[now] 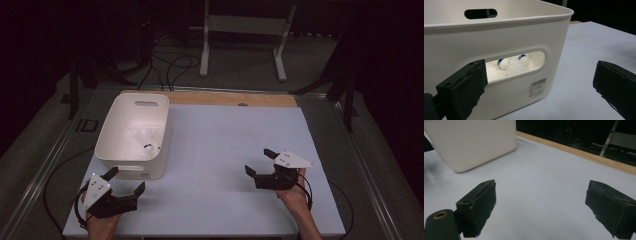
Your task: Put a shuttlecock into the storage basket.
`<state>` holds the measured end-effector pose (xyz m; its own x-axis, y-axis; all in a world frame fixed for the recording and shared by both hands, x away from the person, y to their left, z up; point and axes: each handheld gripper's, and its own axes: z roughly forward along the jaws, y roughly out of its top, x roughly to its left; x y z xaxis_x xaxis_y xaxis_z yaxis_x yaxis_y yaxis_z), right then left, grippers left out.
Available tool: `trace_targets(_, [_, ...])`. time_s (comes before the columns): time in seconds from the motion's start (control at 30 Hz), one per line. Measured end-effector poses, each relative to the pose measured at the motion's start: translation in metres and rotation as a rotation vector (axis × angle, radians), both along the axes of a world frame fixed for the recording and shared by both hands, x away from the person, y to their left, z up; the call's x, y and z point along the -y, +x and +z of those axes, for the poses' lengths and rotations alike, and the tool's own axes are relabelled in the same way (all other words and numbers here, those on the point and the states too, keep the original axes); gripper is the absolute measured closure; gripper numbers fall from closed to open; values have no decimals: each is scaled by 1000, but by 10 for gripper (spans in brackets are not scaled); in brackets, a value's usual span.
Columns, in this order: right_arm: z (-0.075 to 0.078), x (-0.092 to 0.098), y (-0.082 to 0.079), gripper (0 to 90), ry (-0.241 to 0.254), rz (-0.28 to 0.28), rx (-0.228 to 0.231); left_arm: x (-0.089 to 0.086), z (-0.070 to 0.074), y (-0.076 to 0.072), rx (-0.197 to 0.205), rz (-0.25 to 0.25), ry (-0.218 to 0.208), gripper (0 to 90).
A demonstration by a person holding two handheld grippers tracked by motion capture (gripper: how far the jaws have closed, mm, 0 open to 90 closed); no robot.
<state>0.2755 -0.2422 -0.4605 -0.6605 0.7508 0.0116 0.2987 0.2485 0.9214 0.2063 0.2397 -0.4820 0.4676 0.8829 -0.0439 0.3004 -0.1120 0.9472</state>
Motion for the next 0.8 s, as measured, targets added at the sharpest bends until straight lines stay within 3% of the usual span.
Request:
trace_targets(0.43, [-12,14,-19,95,38,-33,62,7,2,5,6,-14,-6,0])
trace_targets(0.8, [-16,18,-27,95,61,-41,69,9,1,4,2,-23,12,0])
